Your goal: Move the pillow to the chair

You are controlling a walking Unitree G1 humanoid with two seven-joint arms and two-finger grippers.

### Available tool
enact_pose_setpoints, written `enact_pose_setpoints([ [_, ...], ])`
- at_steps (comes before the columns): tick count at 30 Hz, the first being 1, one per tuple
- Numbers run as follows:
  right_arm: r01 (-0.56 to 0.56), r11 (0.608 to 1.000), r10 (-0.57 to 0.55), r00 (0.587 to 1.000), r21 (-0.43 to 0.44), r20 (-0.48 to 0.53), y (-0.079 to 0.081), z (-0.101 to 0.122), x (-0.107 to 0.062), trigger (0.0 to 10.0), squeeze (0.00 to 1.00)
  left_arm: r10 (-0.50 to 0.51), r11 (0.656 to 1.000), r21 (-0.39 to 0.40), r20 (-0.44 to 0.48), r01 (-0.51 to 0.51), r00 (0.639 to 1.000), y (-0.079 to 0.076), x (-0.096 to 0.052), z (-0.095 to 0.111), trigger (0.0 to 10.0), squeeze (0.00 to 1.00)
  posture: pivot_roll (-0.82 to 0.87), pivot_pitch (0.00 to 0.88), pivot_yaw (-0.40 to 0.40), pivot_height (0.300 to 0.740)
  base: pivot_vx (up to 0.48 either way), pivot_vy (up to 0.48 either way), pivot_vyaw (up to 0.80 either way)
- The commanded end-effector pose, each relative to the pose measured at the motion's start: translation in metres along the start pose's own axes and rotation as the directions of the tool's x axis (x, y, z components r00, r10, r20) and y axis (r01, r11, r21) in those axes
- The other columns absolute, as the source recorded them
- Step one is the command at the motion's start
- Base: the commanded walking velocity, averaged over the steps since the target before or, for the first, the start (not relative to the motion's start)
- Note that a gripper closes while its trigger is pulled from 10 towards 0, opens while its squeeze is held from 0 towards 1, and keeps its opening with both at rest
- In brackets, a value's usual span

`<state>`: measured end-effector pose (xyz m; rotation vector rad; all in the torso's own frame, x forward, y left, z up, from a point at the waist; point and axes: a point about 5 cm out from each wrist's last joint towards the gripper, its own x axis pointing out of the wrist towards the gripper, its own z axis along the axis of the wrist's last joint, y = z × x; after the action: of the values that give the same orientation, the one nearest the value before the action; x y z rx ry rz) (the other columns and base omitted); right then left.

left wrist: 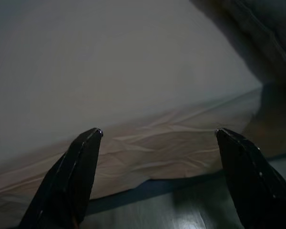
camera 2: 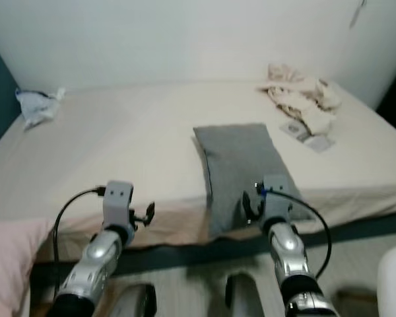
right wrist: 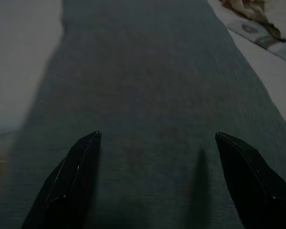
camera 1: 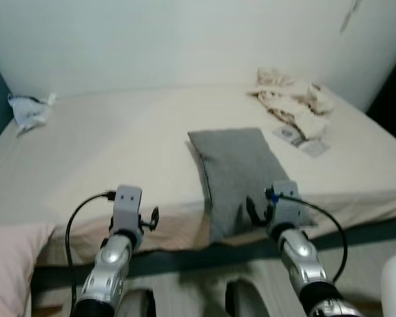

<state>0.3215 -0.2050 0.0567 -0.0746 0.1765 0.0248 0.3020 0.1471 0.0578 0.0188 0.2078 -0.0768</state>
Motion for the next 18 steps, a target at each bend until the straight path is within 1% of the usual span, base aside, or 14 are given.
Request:
enact_pose_setpoints([
  [1,0.013,1.000,-0.014,1.000,0.007,0.013,-0.006,0.006,0.004,10.0,0.00,-0.007,1.000,0.008,-0.015,0.007,1.000,0.001,0.001,0.000,10.0,0.00,0.01,0.081,-0.009,0.592,0.000,0.000,0.00],
  [2,0.013,1.000,-0.014,1.000,0.007,0.013,-0.006,0.006,0.004,10.0,0.00,-0.007,1.000,0.008,-0.015,0.007,1.000,0.001,0.001,0.000,10.0,0.00,0.01,0.081,-0.009,0.592,0.000,0.000,0.00],
  [3,0.020,1.000,-0.020,1.000,0.001,0.017,-0.011,0.010,0.005,10.0,0.00,-0.009,1.000,0.010,-0.014,0.009,1.000,0.001,0.002,0.002,10.0,0.00,0.01,0.084,-0.008,0.587,0.000,0.000,0.00],
  [5,0.022,1.000,-0.022,1.000,0.001,0.019,-0.013,0.012,0.006,10.0,0.00,-0.009,1.000,0.011,-0.014,0.009,1.000,0.001,0.002,0.002,10.0,0.00,0.01,0.084,-0.008,0.582,0.000,0.000,0.00],
  [8,0.036,0.999,-0.037,0.998,0.024,0.050,-0.024,0.026,0.011,10.0,0.00,-0.005,1.000,0.012,-0.008,0.005,1.000,0.002,0.002,0.004,10.0,0.00,0.02,0.093,-0.004,0.577,0.000,0.000,0.00],
  [9,0.036,0.999,-0.037,0.998,0.024,0.050,-0.024,0.026,0.011,10.0,0.00,-0.005,1.000,0.012,-0.008,0.005,1.000,0.002,0.002,0.004,10.0,0.00,0.02,0.093,-0.004,0.577,0.000,0.000,0.00],
  [12,0.011,0.999,-0.015,0.996,0.039,0.089,-0.032,0.042,0.016,10.0,0.00,0.002,1.000,0.005,-0.006,-0.002,1.000,0.004,0.001,0.005,10.0,0.00,0.02,0.103,-0.003,0.577,0.000,0.000,0.00],
  [13,0.000,0.998,-0.006,0.995,0.060,0.101,-0.036,0.049,0.018,10.0,0.00,0.005,1.000,0.002,-0.006,-0.005,1.000,0.006,0.001,0.005,10.0,0.00,0.02,0.111,-0.004,0.577,0.000,0.000,0.00],
  [14,0.000,0.998,-0.006,0.995,0.060,0.101,-0.036,0.049,0.018,10.0,0.00,0.005,1.000,0.002,-0.006,-0.005,1.000,0.006,0.001,0.005,10.0,0.00,0.02,0.111,-0.004,0.577,0.000,0.000,0.00],
  [15,0.001,0.997,-0.008,0.995,0.071,0.103,-0.043,0.054,0.019,10.0,0.00,0.008,1.000,-0.003,-0.007,-0.008,1.000,0.007,0.000,0.005,10.0,0.00,0.03,0.115,-0.004,0.577,0.000,0.000,0.00],
  [17,0.046,0.994,-0.054,0.996,0.098,0.076,-0.058,0.056,0.018,10.0,0.00,0.017,1.000,-0.019,-0.011,-0.017,1.000,0.011,-0.001,0.005,10.0,0.00,0.03,0.117,-0.003,0.577,0.000,0.000,0.00],
  [18,0.046,0.994,-0.054,0.996,0.098,0.076,-0.058,0.056,0.018,10.0,0.00,0.017,1.000,-0.019,-0.011,-0.017,1.000,0.011,-0.001,0.005,10.0,0.00,0.03,0.117,-0.003,0.577,0.000,0.000,0.00],
])
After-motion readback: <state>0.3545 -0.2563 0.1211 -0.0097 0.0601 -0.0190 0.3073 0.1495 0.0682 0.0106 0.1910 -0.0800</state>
